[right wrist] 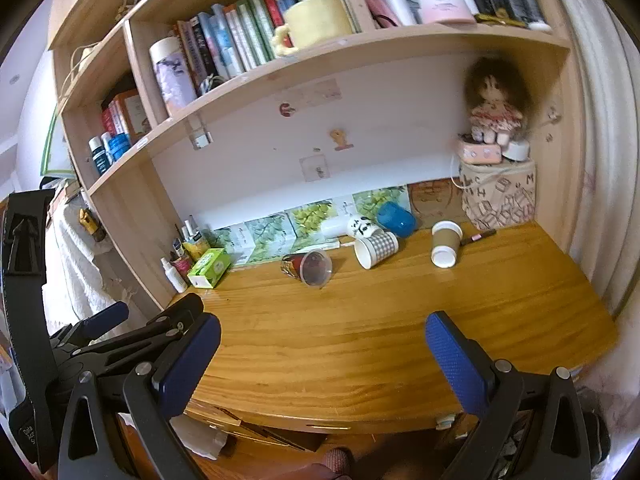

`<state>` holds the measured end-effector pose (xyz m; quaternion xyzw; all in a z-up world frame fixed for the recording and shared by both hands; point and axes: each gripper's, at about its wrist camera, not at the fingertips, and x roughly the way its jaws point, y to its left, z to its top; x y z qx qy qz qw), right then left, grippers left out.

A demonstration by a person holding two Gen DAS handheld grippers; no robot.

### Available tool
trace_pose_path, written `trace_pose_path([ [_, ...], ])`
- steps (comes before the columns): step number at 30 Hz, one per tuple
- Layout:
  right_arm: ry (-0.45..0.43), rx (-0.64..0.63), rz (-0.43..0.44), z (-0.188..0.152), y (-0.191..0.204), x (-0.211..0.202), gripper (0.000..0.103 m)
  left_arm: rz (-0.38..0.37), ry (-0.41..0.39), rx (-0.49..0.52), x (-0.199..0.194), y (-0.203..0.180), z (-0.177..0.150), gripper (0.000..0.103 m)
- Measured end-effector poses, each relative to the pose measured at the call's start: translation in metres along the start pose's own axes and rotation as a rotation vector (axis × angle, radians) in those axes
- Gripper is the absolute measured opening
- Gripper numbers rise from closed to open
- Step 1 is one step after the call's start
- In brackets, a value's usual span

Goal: Flip cup upright
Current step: 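Move the left tool toward the red printed plastic cup lying on its side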

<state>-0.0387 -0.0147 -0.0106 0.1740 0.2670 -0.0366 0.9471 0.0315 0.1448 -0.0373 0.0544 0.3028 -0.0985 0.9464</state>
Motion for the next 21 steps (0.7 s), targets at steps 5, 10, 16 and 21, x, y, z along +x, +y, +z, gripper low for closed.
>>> trace_pose_path([
  [5, 0.006, 0.045, -0.010, -0.003, -0.009, 0.001, 0.103, -0.013, 0.026, 0.030, 0.005, -0.006, -0.002, 0.098],
  [10, 0.036, 0.082, -0.018, -0.004, -0.014, 0.010, 0.103, -0.020, 0.059, 0.039, 0.013, -0.007, -0.001, 0.098],
  [16, 0.076, 0.093, 0.006, -0.003, -0.013, 0.029, 0.103, 0.014, 0.099, 0.035, 0.027, 0.001, -0.001, 0.098],
  [21, 0.151, 0.106, 0.019, 0.001, -0.012, 0.057, 0.103, 0.013, 0.146, 0.007, 0.045, 0.014, 0.004, 0.098],
])
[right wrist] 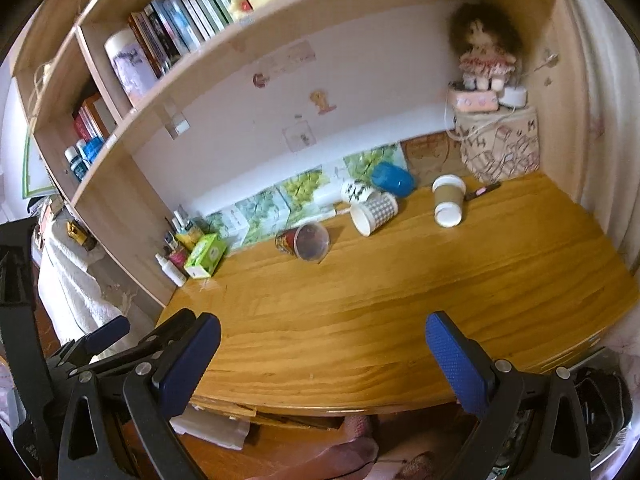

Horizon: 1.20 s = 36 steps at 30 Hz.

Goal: Flip cup upright
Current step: 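Move the left tool toward the red printed plastic cup lying on its side, then close the left gripper around the body of the red printed cup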

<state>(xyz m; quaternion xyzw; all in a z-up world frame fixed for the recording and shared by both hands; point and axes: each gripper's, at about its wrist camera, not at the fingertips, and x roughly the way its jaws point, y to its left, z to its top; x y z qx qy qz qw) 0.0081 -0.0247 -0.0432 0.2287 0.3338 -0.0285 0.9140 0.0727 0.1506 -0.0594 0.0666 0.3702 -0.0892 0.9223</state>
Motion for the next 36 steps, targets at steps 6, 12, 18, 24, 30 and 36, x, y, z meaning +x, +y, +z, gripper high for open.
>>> trace_pose_path([
  [6, 0.078, 0.032, -0.008, 0.012, -0.003, 0.030, 0.103, -0.120, 0.058, -0.030, 0.026, 0.011, 0.014, 0.098],
  [12, 0.135, 0.101, -0.048, 0.026, -0.013, 0.059, 0.103, -0.145, 0.105, -0.041, 0.062, 0.031, 0.034, 0.098],
  [18, 0.157, 0.212, -0.093, 0.045, -0.026, 0.088, 0.103, -0.119, 0.117, 0.072, 0.098, 0.042, 0.057, 0.098],
  [24, 0.171, 0.269, -0.113, 0.060, -0.025, 0.115, 0.103, -0.087, 0.066, 0.309, 0.133, 0.042, 0.080, 0.098],
  [30, 0.209, 0.308, -0.123, 0.065, -0.021, 0.143, 0.103, -0.133, 0.039, 0.564, 0.169, 0.033, 0.096, 0.098],
  [36, 0.235, 0.349, -0.162, 0.069, -0.018, 0.160, 0.103, -0.194, 0.014, 0.803, 0.207, 0.018, 0.104, 0.098],
])
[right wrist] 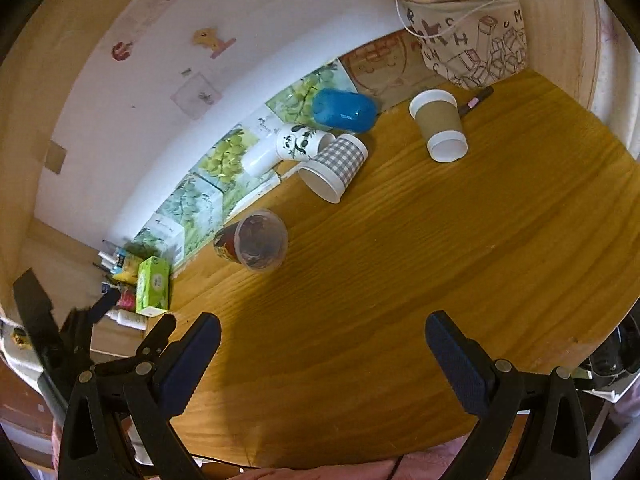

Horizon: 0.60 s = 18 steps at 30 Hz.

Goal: Flip cup upright
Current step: 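Close the left gripper around the body of the red printed cup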

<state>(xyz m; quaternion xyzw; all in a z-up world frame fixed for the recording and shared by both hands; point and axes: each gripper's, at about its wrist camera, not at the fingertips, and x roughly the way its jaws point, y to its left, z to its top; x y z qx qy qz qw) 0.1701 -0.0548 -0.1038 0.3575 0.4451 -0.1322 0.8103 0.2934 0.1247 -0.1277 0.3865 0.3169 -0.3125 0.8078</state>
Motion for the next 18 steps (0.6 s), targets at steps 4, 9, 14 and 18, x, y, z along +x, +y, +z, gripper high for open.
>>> trace_pose_path([
  [4, 0.010, 0.013, -0.026, 0.001, 0.005, 0.008, 0.103, -0.015, 0.023, 0.159, 0.033, 0.000, 0.010, 0.098],
  [9, 0.020, 0.018, -0.044, -0.001, 0.011, 0.016, 0.103, -0.047, 0.044, 0.312, 0.069, -0.005, 0.017, 0.098],
  [14, 0.031, 0.026, -0.059, -0.004, 0.016, 0.023, 0.103, -0.071, 0.063, 0.469, 0.100, -0.012, 0.022, 0.098],
  [18, 0.034, 0.040, -0.067, -0.005, 0.016, 0.025, 0.103, -0.088, 0.076, 0.557, 0.120, -0.019, 0.025, 0.098],
])
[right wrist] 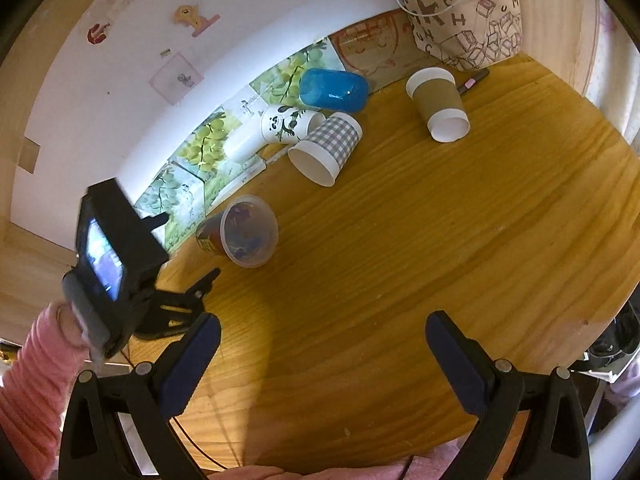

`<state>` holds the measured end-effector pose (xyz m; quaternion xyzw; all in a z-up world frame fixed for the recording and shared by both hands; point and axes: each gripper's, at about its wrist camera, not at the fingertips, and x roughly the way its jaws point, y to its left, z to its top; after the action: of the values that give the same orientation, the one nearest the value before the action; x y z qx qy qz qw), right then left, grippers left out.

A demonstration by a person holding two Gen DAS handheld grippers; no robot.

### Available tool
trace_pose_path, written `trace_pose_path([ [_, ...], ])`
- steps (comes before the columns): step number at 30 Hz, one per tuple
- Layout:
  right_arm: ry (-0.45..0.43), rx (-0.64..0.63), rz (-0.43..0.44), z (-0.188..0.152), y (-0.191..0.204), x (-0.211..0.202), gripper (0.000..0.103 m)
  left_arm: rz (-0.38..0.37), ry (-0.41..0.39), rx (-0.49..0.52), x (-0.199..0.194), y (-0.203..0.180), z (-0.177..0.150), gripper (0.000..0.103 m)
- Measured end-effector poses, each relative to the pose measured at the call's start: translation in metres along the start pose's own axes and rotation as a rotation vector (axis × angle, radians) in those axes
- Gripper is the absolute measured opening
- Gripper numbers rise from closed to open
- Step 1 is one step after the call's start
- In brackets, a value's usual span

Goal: Flip cup upright
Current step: 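Close the left gripper around the body of the red printed cup, then lift the red cup with the left gripper and rotate it rim up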

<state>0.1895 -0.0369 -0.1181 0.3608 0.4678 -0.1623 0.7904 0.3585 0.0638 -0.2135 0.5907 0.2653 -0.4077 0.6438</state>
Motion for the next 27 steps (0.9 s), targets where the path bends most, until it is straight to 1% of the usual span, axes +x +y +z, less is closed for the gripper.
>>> trace_pose_path([
  [4, -0.013, 0.026, -0.014, 0.000, -0.002, -0.001, 0.103, -0.033, 0.021, 0.051, 0.018, 0.000, 0.006, 0.098],
  [6, -0.022, 0.039, -0.020, 0.000, -0.003, -0.002, 0.103, -0.058, 0.048, 0.069, 0.027, -0.002, 0.008, 0.098],
  [8, -0.027, 0.052, -0.026, 0.000, -0.004, -0.002, 0.103, -0.079, 0.058, 0.074, 0.033, -0.002, 0.012, 0.098],
  [10, -0.032, 0.065, -0.033, 0.001, -0.006, -0.003, 0.103, -0.118, 0.059, 0.072, 0.036, -0.002, 0.015, 0.098],
  [12, -0.032, 0.075, -0.038, 0.001, -0.008, -0.002, 0.103, -0.143, 0.064, 0.066, 0.039, -0.002, 0.018, 0.096],
  [13, -0.031, 0.079, -0.040, 0.002, -0.008, -0.002, 0.103, -0.164, 0.068, 0.063, 0.041, -0.002, 0.019, 0.093],
  [15, -0.028, 0.081, -0.043, 0.002, -0.007, 0.000, 0.103, -0.168, 0.070, 0.053, 0.044, 0.000, 0.021, 0.090],
  [22, -0.027, 0.078, -0.048, 0.002, -0.005, 0.001, 0.103, -0.256, 0.075, -0.013, 0.042, 0.010, 0.023, 0.080],
  [24, -0.028, 0.079, -0.047, 0.002, -0.006, 0.000, 0.103, -0.265, 0.081, -0.023, 0.042, 0.010, 0.023, 0.079],
  [27, -0.026, 0.076, -0.046, 0.002, -0.006, 0.000, 0.103, -0.298, 0.101, -0.066, 0.042, 0.016, 0.022, 0.077],
])
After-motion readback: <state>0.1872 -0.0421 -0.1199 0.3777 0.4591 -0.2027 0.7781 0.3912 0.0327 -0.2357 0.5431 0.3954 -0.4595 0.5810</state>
